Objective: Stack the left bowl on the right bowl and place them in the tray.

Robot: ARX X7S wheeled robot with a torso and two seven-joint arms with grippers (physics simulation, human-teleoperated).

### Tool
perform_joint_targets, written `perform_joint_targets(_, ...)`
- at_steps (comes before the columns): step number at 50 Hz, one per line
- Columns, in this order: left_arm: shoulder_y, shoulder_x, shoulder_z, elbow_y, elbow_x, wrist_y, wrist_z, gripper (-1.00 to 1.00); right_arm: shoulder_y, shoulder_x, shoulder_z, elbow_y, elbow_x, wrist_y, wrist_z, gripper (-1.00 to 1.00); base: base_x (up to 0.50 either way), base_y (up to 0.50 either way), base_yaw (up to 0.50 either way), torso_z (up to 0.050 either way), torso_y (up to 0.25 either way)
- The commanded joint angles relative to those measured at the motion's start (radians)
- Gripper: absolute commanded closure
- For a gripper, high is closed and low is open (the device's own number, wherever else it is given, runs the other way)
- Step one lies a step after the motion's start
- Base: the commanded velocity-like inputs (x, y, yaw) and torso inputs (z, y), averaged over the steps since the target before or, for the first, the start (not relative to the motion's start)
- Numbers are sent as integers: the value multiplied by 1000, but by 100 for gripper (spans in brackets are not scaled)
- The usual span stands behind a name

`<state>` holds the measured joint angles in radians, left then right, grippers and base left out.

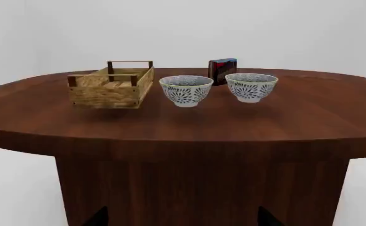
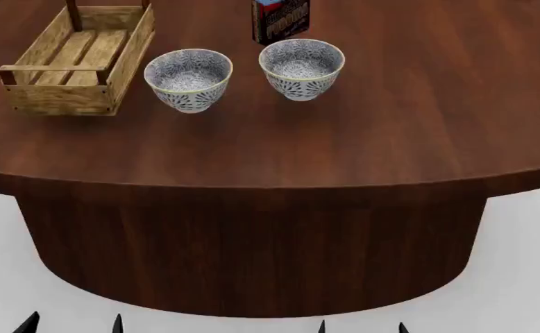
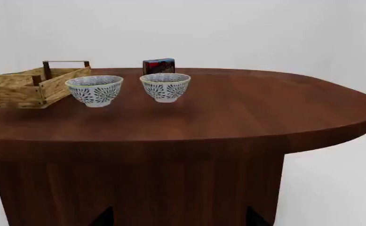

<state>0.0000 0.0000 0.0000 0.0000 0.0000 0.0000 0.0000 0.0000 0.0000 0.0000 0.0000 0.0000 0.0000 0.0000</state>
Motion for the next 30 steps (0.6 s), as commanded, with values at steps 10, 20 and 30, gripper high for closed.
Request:
perform_joint_targets(10, -30, -34, 47, -54, -36, 33, -59, -100, 11, 43, -39, 14, 73, -16, 26, -100, 0, 0, 0, 0, 0)
perform_joint_targets(20, -24, -71, 70, 72, -104, 6, -28, -100, 2, 84, -24, -145, 153, 41, 32, -100, 0, 0, 0, 36, 0)
perform_joint_targets(30, -127, -119, 49, 397, -194, -300, -52, -100, 117, 148, -57, -479, 146, 394, 87, -100, 0, 0, 0, 50, 0)
